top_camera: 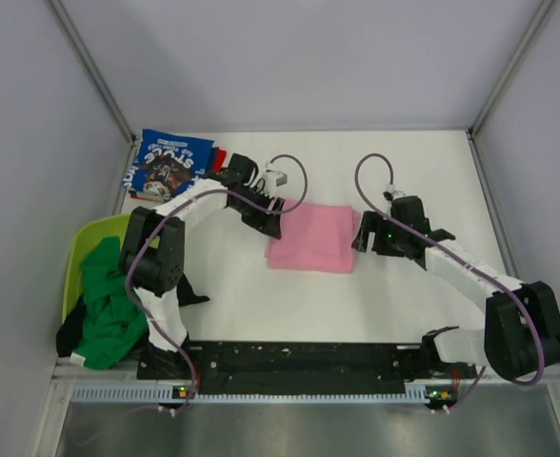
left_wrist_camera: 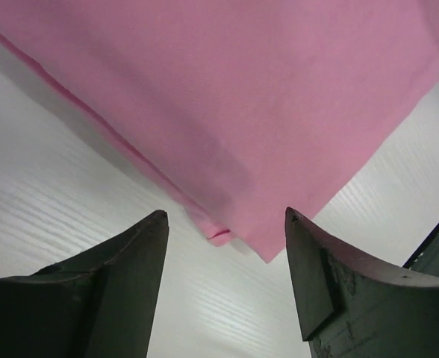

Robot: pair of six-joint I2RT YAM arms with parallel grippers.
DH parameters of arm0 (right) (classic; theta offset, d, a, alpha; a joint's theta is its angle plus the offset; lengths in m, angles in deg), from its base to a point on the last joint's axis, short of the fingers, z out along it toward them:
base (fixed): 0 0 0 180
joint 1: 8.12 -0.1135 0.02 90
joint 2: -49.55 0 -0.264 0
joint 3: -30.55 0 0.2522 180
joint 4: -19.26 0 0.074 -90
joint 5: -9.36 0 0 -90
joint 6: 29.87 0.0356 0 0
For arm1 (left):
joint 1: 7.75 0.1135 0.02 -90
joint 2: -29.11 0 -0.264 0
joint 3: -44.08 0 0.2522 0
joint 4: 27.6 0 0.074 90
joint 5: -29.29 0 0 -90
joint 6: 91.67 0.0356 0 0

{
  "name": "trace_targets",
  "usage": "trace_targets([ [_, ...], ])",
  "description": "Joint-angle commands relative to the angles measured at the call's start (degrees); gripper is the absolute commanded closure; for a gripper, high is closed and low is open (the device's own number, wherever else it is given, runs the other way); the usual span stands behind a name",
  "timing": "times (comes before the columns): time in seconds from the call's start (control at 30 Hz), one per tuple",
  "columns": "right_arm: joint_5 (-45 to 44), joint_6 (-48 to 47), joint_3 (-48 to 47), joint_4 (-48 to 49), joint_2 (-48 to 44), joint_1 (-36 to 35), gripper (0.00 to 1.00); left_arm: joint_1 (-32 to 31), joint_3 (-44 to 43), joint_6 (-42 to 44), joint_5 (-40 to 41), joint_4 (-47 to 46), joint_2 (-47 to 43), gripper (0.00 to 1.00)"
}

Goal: Fold and stack the t-shirts
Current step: Put the neatly folded tshirt into the corner of the board with the left arm

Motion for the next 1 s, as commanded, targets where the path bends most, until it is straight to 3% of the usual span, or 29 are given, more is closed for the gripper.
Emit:
trace_targets([
  [0.0,-1.50,0.38,-2.02,1.80,-1.80,0.71,0.05,0.05,-3.54,-9.00,-2.33,-5.33,6.34,0.32],
  [0.13,-2.64,-0.58,-1.23,1.28,-3.12,0.88,0.01,-0.04,-6.44,-10.94,-4.43,-5.86,12.23,0.34],
  [0.2,-3.17,-1.11,-1.14,0.66,-3.82,0.88,0.01,-0.04,-7.93,-13.22,-5.67,-5.51,14.69,0.41],
  [0.27,-3.70,-1.73,-1.05,0.14,-4.69,0.88,0.01,0.05,-9.60,-13.84,-7.33,-4.81,16.63,0.59],
  [0.33,-4.40,-2.34,-1.14,-0.48,-5.40,0.88,0.01,0.05,-10.57,-14.36,-8.91,-4.45,17.43,0.91],
  [0.37,-5.01,-2.61,-1.32,-0.92,-5.75,0.97,0.01,0.22,-10.84,-14.54,-9.62,-4.28,17.52,1.00],
  [0.53,-6.86,-4.19,-2.11,-2.33,-7.51,0.97,0.01,2.33,-11.81,-11.65,-7.44,-3.84,13.31,1.00],
  [0.7,-7.65,-5.94,-2.55,-2.94,-8.30,1.06,0.01,5.75,-17.24,-0.41,0.38,1.59,10.49,1.00],
  [0.97,-10.20,-7.97,-2.55,-4.70,-8.39,1.15,0.01,11.12,-33.41,14.18,20.23,15.22,13.82,1.00],
])
